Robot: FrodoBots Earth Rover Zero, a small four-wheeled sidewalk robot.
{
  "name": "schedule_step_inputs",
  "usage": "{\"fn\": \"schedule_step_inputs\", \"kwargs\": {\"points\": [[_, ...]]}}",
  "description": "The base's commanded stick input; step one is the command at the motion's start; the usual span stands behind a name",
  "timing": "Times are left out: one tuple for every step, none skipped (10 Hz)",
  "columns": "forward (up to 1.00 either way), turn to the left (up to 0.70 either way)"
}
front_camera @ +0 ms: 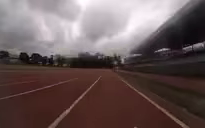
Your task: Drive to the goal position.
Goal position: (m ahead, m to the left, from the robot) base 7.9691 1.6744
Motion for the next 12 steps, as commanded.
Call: {"fn": "schedule_step_inputs", "kwargs": {"points": [[0.70, 0.00], [0.70, 0.00], [0.70, 0.00], [0.70, 0.00], [0.70, 0.00], [0.70, 0.00], [0.70, 0.00], [0.70, 0.00], [0.70, 0.00], [0.70, 0.00], [0.70, 0.00], [0.70, 0.00]]}}
